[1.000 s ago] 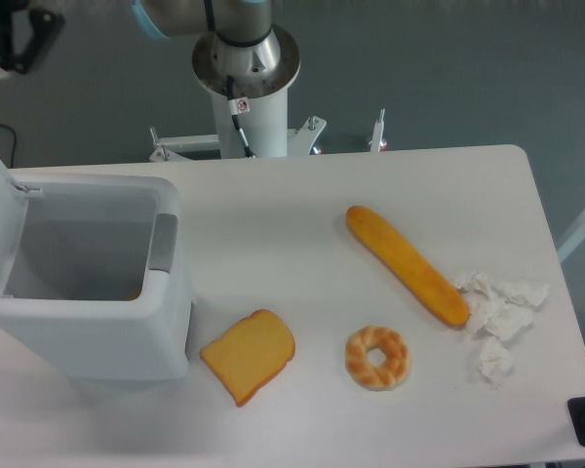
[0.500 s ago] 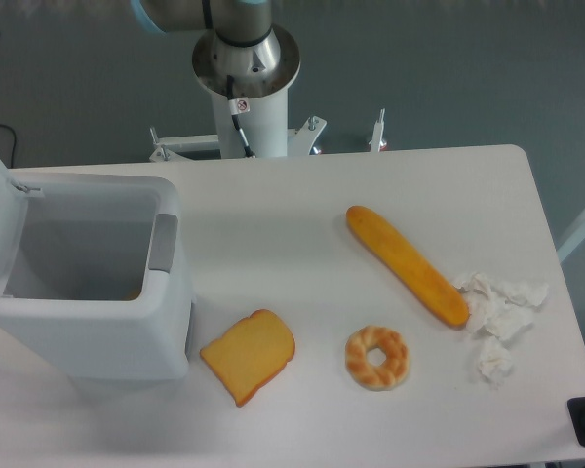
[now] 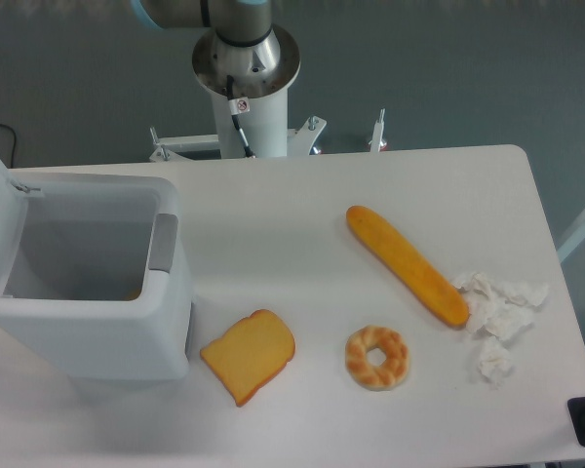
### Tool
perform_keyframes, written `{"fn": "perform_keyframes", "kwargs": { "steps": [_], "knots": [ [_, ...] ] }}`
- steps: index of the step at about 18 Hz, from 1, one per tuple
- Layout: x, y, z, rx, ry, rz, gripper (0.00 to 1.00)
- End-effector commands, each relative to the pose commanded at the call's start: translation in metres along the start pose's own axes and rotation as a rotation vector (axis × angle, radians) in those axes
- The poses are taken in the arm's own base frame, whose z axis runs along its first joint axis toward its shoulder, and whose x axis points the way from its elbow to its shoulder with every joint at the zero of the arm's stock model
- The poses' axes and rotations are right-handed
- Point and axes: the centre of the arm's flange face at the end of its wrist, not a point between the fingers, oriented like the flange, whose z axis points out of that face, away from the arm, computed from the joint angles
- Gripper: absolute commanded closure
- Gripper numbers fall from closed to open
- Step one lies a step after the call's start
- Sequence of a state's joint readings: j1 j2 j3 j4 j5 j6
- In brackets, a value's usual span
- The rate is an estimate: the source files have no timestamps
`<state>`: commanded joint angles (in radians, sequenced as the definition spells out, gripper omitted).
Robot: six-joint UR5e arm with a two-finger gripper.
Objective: Close the trash can
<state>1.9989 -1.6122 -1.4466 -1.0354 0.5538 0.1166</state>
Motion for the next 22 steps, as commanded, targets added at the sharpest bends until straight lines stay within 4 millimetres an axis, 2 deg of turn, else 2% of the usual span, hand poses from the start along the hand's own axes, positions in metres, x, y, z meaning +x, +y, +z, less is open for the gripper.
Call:
{"fn": "perform_keyframes", "kwargs": {
  "steps": [8, 17, 22],
  "knots": [
    [-0.019, 0.005, 0.031, -0.047, 0.02, -0.028, 0.0],
    [-0.035, 0.012, 0.038, -0.063, 0.008, -0.052, 0.0],
    [-0.053, 0.013, 0.029, -0.059, -0.059, -0.073, 0.0]
  ]
}}
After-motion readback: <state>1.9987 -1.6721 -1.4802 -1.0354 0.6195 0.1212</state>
